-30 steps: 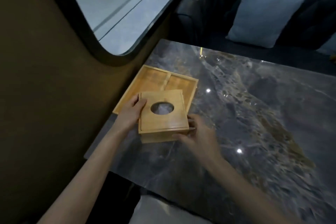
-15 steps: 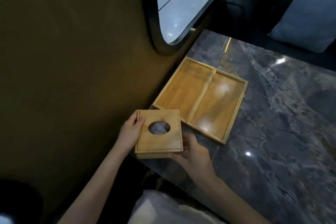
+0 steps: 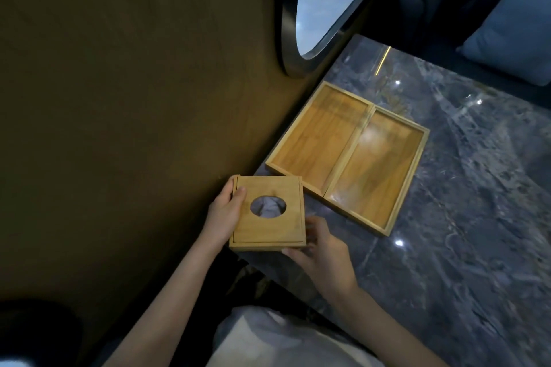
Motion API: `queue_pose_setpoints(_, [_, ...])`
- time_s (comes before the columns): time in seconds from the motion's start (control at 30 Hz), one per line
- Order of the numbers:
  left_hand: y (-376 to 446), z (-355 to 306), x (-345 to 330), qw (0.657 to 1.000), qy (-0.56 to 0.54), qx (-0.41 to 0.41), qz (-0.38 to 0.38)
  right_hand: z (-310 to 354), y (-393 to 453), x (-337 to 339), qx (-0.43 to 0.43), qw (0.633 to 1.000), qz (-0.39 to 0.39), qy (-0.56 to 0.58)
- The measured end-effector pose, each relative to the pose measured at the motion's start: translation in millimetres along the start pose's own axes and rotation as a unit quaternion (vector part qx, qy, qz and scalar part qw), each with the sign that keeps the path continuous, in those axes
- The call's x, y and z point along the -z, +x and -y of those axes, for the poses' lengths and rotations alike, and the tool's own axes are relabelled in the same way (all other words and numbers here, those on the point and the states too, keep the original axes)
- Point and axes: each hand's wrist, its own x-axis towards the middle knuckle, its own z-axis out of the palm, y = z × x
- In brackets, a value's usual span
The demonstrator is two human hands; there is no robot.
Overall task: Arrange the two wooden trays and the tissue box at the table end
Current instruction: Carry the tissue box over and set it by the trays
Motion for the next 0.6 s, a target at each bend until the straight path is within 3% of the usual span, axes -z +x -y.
queue_pose_setpoints(0.23, [3, 5, -2, 1.000, -0.016, 0.020, -0.006, -1, 3, 0, 0.006, 1.000, 0.020, -0.020])
queue_pose_setpoints(0.47, [-11, 22, 16, 0.985, -0.100, 0.137, 0.019, 10, 30, 57, 0.007, 0.958, 0.287, -0.012])
queue_pose_setpoints(0.53, [-20, 28, 23, 0.971, -0.158, 0.177, 0.001, 18, 46, 75, 0.012, 0.955, 0.294, -0.033])
queue_pose_setpoints(0.6, [-30, 33, 28, 0.946, -0.240, 0.217, -0.005, 25, 66, 86, -0.011, 0.967, 0.252, -0.039])
